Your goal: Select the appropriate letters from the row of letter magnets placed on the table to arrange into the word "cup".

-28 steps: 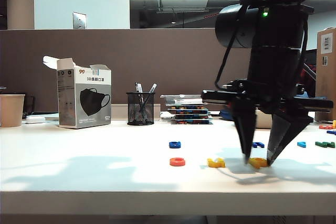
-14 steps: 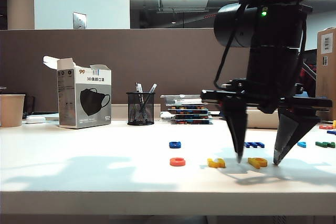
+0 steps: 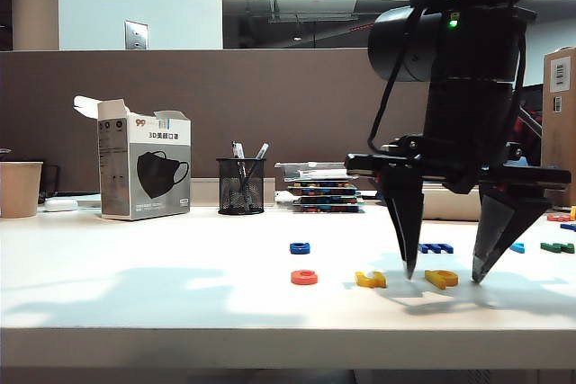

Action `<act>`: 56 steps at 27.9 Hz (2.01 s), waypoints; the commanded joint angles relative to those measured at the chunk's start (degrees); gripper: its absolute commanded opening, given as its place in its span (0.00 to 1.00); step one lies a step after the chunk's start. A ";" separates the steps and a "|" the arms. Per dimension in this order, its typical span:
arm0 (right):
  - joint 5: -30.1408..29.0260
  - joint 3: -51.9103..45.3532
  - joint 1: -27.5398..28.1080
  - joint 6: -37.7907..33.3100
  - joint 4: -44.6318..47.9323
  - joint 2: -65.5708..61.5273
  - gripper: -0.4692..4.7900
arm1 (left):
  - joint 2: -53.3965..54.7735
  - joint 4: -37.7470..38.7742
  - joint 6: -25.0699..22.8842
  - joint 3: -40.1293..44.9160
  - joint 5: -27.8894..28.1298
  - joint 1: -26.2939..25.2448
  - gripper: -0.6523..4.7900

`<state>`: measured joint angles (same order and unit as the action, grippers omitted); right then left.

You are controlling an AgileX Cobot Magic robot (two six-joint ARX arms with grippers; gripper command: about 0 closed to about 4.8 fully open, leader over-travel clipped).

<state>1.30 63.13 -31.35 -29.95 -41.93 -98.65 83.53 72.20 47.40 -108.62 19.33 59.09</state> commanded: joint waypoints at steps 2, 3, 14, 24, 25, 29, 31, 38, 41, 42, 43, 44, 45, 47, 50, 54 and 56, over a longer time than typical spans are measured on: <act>0.11 4.37 0.04 0.52 -3.34 0.20 0.66 | -0.22 -0.28 -0.26 -0.22 0.37 0.02 0.11; 0.11 5.33 0.09 1.05 -3.85 0.17 0.66 | -0.22 -0.31 -0.26 -0.22 0.37 0.02 0.11; 2.38 14.60 0.85 7.17 -8.00 0.28 0.65 | -0.22 -0.31 -0.26 -0.22 0.37 0.02 0.11; 8.17 23.82 5.90 18.21 -10.14 0.37 0.15 | -0.22 -0.31 -0.26 -0.22 0.37 0.02 0.11; 8.83 24.61 6.49 19.26 -10.36 0.37 0.11 | -0.22 -0.31 -0.26 -0.22 0.37 0.02 0.11; 11.50 29.03 10.64 24.90 -11.10 0.39 0.09 | -0.22 -0.31 -0.26 -0.22 0.37 0.02 0.11; 12.76 31.93 13.42 26.62 -12.24 0.42 0.09 | -0.22 -0.31 -0.26 -0.22 0.37 0.02 0.11; 12.70 38.32 19.82 27.08 -14.78 1.53 0.09 | -0.22 -0.31 -0.26 -0.22 0.37 0.02 0.11; 12.48 38.84 22.27 27.06 -14.36 4.33 0.09 | -0.22 -0.31 -0.26 -0.22 0.37 0.02 0.11; 12.46 38.84 23.12 27.06 -13.86 5.55 0.09 | -0.22 -0.31 -0.26 -0.22 0.37 0.02 0.11; 12.31 38.82 23.82 27.06 -13.51 6.67 0.09 | -0.20 -0.31 -0.26 -0.22 0.37 0.02 0.11; 11.78 38.82 24.55 27.06 -13.16 7.76 0.09 | -0.20 -0.31 -0.26 -0.22 0.37 0.02 0.11; 10.80 38.82 25.53 27.06 -12.79 9.11 0.09 | -0.20 -0.31 -0.26 -0.22 0.37 0.02 0.11; 9.22 38.82 27.15 27.06 -12.35 11.30 0.09 | -0.22 -0.31 -0.26 -0.22 0.37 0.02 0.11; 7.63 38.75 29.31 27.06 -12.39 14.67 0.09 | -0.22 -0.31 -0.26 -0.22 0.37 0.02 0.11; 6.01 37.57 30.93 27.06 -12.68 19.63 0.09 | -0.22 -0.96 -0.24 -0.22 0.35 0.02 0.11; 6.03 34.60 30.97 27.02 -12.66 24.28 0.09 | -0.22 -2.23 -0.24 -0.22 0.35 0.02 0.11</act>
<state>7.46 99.04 -0.36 -3.07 -54.85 -76.12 83.53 71.33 47.42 -108.62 19.33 59.09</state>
